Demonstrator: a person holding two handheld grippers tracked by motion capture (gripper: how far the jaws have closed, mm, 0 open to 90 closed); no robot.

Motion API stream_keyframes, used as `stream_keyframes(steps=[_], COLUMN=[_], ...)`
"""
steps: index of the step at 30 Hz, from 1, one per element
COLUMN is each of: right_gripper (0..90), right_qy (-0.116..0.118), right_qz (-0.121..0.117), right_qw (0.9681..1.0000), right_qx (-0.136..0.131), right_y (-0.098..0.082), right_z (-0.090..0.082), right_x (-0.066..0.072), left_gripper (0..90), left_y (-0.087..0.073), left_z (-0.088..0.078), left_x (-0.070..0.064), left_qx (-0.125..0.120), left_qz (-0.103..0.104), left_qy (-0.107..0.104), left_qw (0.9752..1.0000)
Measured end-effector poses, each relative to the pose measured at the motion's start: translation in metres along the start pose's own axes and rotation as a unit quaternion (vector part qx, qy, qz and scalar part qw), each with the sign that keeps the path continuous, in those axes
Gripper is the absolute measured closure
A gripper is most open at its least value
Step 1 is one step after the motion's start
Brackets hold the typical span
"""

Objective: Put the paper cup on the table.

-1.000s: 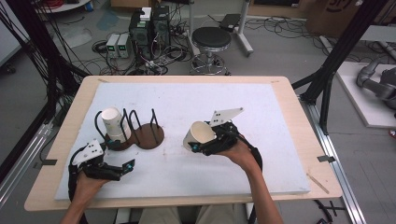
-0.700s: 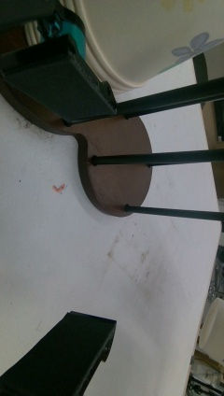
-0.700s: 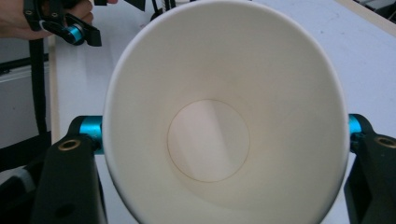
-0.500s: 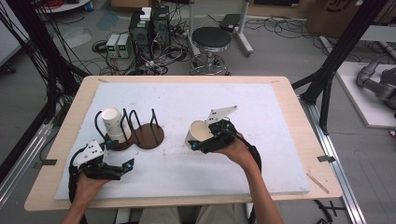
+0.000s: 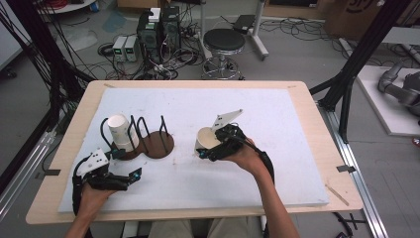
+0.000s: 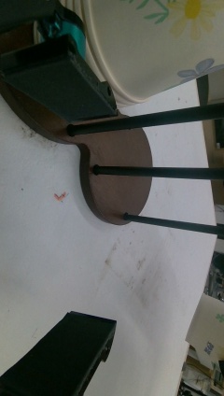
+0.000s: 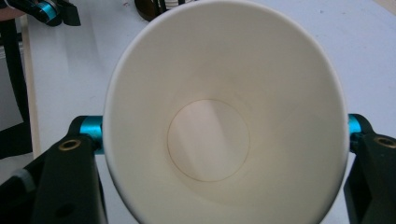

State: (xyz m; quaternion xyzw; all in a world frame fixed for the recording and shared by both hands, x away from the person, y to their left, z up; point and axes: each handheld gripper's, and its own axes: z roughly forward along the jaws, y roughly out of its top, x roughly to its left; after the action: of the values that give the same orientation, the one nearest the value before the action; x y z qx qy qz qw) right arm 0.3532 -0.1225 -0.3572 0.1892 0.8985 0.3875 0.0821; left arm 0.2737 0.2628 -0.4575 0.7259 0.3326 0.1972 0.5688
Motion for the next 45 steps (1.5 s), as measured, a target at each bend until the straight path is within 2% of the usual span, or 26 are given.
stream_keyframes(steps=[22,34,45], right_gripper=[28.4,28.4,28.4], right_qy=[-0.001,-0.004,-0.012], right_qz=[0.001,-0.002,-0.009], right_qw=[0.9999,0.999,0.997], right_qx=[0.016,0.045,0.076], right_y=[0.001,0.001,0.0], right_z=[0.007,0.025,0.039], right_x=[-0.001,-0.001,0.0], left_gripper=[1.8,1.8,1.8], left_y=[0.0,0.0,0.0], left_z=[0.0,0.0,0.0], left_x=[0.001,0.001,0.001], left_qx=[0.0,0.0,0.0], left_qz=[-0.002,-0.003,-0.003], left_qy=[-0.005,-0.006,-0.008], left_qw=[1.0,1.0,1.0])
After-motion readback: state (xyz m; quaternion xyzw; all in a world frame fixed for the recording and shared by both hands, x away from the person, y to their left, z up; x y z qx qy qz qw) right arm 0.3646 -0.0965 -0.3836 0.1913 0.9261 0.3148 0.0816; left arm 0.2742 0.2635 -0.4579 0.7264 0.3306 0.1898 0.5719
